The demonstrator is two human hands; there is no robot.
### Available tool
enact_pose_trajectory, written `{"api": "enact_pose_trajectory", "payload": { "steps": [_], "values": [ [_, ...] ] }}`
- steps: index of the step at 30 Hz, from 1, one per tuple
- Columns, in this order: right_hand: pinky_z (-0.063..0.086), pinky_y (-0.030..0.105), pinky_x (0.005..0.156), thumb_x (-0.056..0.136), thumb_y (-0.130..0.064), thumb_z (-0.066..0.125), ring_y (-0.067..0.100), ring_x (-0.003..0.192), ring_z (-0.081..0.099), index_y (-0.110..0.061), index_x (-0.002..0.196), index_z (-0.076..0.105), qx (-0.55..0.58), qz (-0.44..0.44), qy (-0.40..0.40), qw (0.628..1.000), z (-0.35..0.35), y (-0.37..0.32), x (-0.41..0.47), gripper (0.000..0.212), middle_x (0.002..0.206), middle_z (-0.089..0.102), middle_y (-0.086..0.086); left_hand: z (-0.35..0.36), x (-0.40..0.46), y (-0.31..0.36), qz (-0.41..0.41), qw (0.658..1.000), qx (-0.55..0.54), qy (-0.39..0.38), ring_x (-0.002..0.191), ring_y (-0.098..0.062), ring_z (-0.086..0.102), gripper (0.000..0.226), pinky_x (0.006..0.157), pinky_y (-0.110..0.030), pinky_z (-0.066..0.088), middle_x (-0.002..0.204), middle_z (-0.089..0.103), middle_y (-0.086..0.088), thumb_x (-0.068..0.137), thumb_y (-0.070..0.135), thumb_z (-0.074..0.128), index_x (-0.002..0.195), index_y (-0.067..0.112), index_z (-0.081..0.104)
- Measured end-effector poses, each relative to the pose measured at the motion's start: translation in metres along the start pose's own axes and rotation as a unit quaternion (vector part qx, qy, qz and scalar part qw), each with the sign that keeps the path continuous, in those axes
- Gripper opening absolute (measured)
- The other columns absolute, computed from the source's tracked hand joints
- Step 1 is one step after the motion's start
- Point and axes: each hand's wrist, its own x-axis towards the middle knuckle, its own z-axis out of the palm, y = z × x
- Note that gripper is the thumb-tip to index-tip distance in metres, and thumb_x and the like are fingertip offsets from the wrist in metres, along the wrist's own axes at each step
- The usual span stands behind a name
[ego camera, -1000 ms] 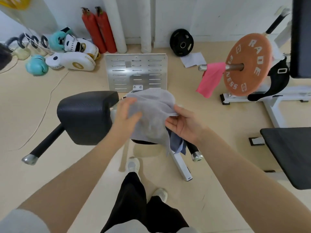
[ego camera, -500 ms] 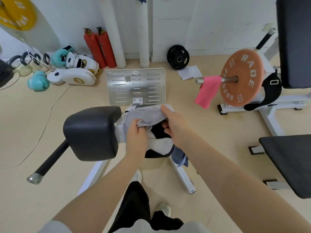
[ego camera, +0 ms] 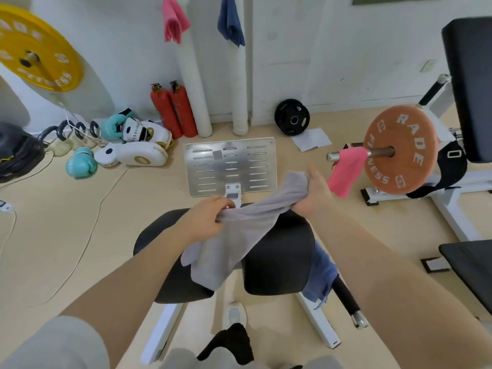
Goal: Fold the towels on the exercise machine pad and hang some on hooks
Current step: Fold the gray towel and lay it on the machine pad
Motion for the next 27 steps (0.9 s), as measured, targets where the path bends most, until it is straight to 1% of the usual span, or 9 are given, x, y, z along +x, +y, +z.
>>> {"api": "enact_pose_trajectory", "payload": {
  "steps": [4, 7, 9, 13, 16, 18, 23, 25, 27],
  "values": [
    [0.052, 0.034, 0.072, 0.083, -0.025, 0.065, 0.023, 0.086, 0.063, -0.009, 0.095, 0.065, -0.166, -0.042, -0.048, 0.984, 0.025, -0.010, 0.012, 0.021, 0.090, 0.065, 0.008, -0.012, 0.015, -0.045, -0.107, 0.992, -0.050, 0.052, 0.099, -0.023, 0.054, 0.030, 0.082, -0.025, 0.038, 0.114, 0.059, -0.009, 0.086, 0.005, 0.050, 0.114, 0.011, 0.058],
    [0.049, 0.033, 0.084, 0.085, -0.015, 0.058, 0.021, 0.094, 0.060, -0.015, 0.087, 0.070, -0.289, -0.111, -0.037, 0.950, 0.049, -0.005, 0.016, 0.012, 0.099, 0.065, 0.007, -0.011, 0.017, -0.081, -0.209, 0.971, -0.081, 0.080, 0.102, -0.030, 0.056, 0.024, 0.078, -0.025, 0.034, 0.112, 0.064, -0.017, 0.090, 0.006, 0.044, 0.104, 0.003, 0.063],
    [0.045, 0.023, 0.076, 0.087, -0.007, 0.048, 0.016, 0.086, 0.055, -0.020, 0.069, 0.065, -0.364, -0.143, -0.051, 0.919, 0.065, 0.001, 0.015, 0.027, 0.085, 0.062, 0.000, -0.012, 0.023, -0.091, -0.224, 0.959, -0.128, 0.118, 0.101, -0.033, 0.056, 0.026, 0.078, -0.028, 0.036, 0.110, 0.064, -0.021, 0.093, 0.006, 0.040, 0.102, 0.001, 0.063],
    [0.031, 0.021, 0.061, 0.088, -0.002, 0.035, 0.013, 0.070, 0.038, -0.018, 0.062, 0.047, -0.466, -0.157, -0.051, 0.870, 0.081, 0.006, 0.021, 0.033, 0.069, 0.044, -0.002, -0.038, 0.036, -0.065, -0.131, 0.944, -0.261, 0.151, 0.089, -0.021, 0.058, 0.022, 0.079, -0.032, 0.042, 0.094, 0.068, -0.006, 0.093, 0.012, 0.045, 0.095, 0.015, 0.066],
    [0.029, 0.026, 0.062, 0.085, -0.003, 0.035, 0.013, 0.064, 0.033, -0.016, 0.064, 0.045, -0.401, -0.155, -0.070, 0.900, 0.082, 0.013, 0.028, 0.026, 0.066, 0.037, 0.002, -0.056, 0.041, -0.035, 0.003, 0.964, -0.255, 0.076, 0.068, 0.003, 0.053, 0.023, 0.068, -0.010, 0.041, 0.070, 0.064, 0.020, 0.088, 0.014, 0.056, 0.082, 0.033, 0.068],
    [0.029, 0.027, 0.062, 0.082, -0.004, 0.036, 0.014, 0.064, 0.034, -0.014, 0.064, 0.044, -0.354, -0.144, -0.106, 0.918, 0.083, 0.016, 0.029, 0.023, 0.065, 0.036, 0.004, -0.060, 0.046, -0.023, 0.060, 0.969, -0.233, 0.056, 0.063, 0.001, 0.051, 0.026, 0.062, -0.007, 0.039, 0.065, 0.061, 0.018, 0.082, 0.011, 0.063, 0.074, 0.036, 0.063],
    [0.042, 0.031, 0.071, 0.079, -0.009, 0.041, 0.019, 0.068, 0.050, -0.015, 0.063, 0.056, -0.337, -0.120, -0.126, 0.925, 0.085, 0.009, 0.026, 0.022, 0.069, 0.054, 0.006, -0.065, 0.046, -0.008, 0.180, 0.955, -0.221, 0.080, 0.065, 0.002, 0.050, 0.019, 0.062, -0.006, 0.035, 0.092, 0.050, 0.014, 0.074, 0.010, 0.072, 0.076, 0.028, 0.068],
    [0.045, 0.035, 0.076, 0.084, -0.006, 0.039, 0.021, 0.071, 0.054, -0.016, 0.063, 0.058, -0.325, -0.125, -0.092, 0.933, 0.087, 0.002, 0.024, 0.030, 0.072, 0.058, 0.008, -0.067, 0.039, -0.003, 0.209, 0.947, -0.231, 0.072, 0.081, 0.001, 0.053, 0.010, 0.070, -0.005, 0.038, 0.108, 0.047, 0.017, 0.073, 0.024, 0.070, 0.082, 0.027, 0.074],
    [0.046, 0.034, 0.076, 0.087, -0.007, 0.040, 0.019, 0.071, 0.054, -0.020, 0.066, 0.060, -0.374, -0.194, -0.014, 0.907, 0.090, -0.005, 0.023, 0.032, 0.070, 0.059, 0.003, -0.065, 0.036, 0.000, 0.233, 0.944, -0.226, 0.065, 0.107, 0.010, 0.047, 0.020, 0.082, -0.003, 0.038, 0.130, 0.041, 0.020, 0.073, 0.036, 0.064, 0.088, 0.029, 0.076]
  ]
}}
